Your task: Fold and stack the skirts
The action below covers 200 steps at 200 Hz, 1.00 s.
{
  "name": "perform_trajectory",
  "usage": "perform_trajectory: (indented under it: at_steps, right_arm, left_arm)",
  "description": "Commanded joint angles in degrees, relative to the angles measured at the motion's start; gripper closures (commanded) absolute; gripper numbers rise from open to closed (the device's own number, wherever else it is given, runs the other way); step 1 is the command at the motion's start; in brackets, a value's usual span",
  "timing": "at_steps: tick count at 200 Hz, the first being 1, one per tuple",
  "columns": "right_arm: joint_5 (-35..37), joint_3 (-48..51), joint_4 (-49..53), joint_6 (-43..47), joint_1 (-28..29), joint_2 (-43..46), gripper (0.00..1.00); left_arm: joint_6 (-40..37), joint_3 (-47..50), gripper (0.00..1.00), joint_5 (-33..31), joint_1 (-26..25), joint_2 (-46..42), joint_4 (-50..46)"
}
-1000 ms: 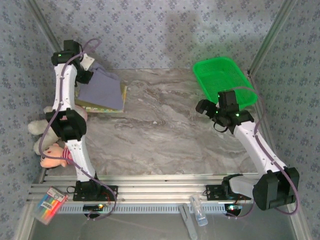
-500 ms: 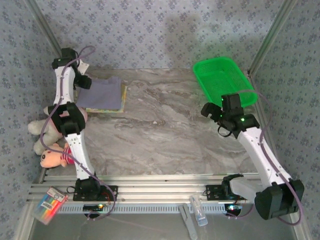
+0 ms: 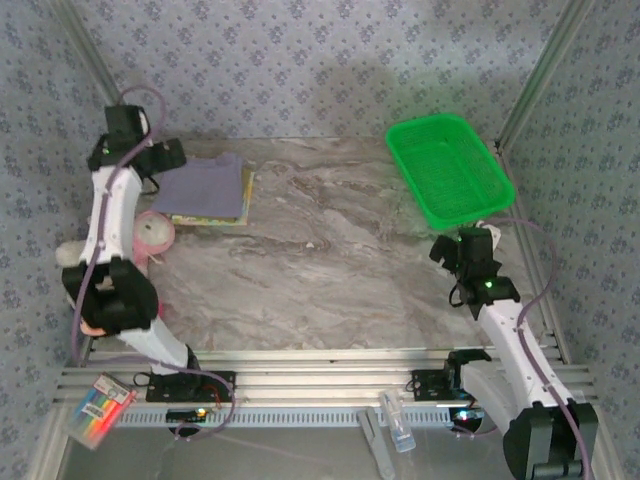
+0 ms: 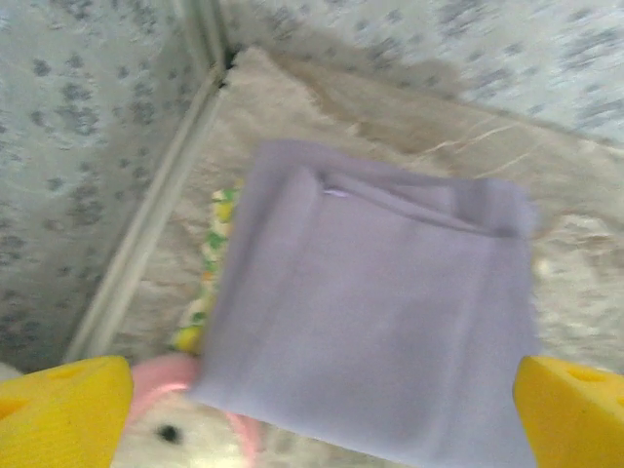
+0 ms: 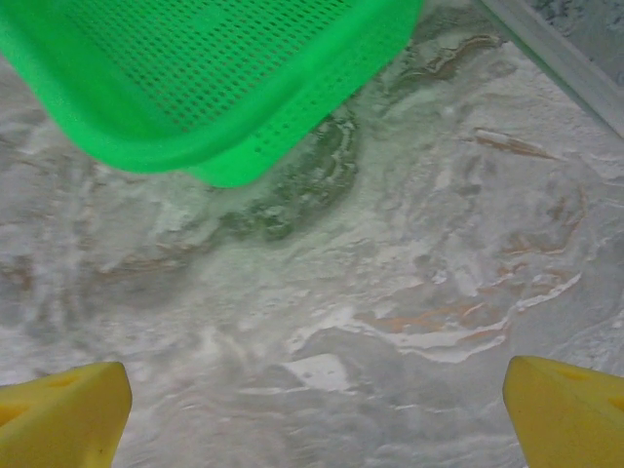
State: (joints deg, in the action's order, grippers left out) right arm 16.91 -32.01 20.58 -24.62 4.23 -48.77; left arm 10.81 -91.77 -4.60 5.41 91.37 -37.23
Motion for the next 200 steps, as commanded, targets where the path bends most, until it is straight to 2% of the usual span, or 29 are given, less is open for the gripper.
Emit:
perform_trajectory:
  at_steps: [1, 30, 66, 77, 108, 150, 180, 200]
  right_arm:
    - [4.1, 3.4, -10.8, 7.5, -1.8, -0.8, 0.0]
    - [1.1, 8.5, -20.4, 12.5, -5.7, -4.8, 0.0]
    - [-10.2, 11.8, -33.6, 16.9, -10.2, -12.8, 0.0]
    - [-13.2, 11.2, -36.8, 17.7, -10.4, -16.0, 0.0]
    - [-20.4, 7.8, -43.6, 19.9, -10.4, -24.2, 0.0]
    - [-23.6, 4.6, -52.3, 24.0, -9.4, -32.0, 0.0]
    - [-26.0, 8.5, -64.4, 25.8, -9.4, -36.6, 0.0]
    - [-25.6, 10.7, -69.1, 27.3, -8.1, -37.8, 0.0]
  left_arm:
    - [10.0, 15.5, 0.0, -0.9, -3.9, -8.1, 15.7]
    - [15.9, 35.1, 0.0, -6.8, -4.9, -18.0, 22.4]
    - [16.2, 48.1, 0.0, -17.8, -4.8, -25.1, 24.9]
    - [14.6, 51.3, 0.0, -19.2, -4.5, -25.9, 27.5]
    - [9.3, 54.8, 0.0, -18.6, -4.4, -20.3, 34.3]
    - [4.0, 58.9, 0.0, -14.9, -5.1, -15.0, 50.4]
    - [0.2, 60.6, 0.0, -18.7, -5.3, -12.9, 57.2]
    - [-0.7, 61.2, 0.0, -16.8, -4.4, -10.0, 62.9]
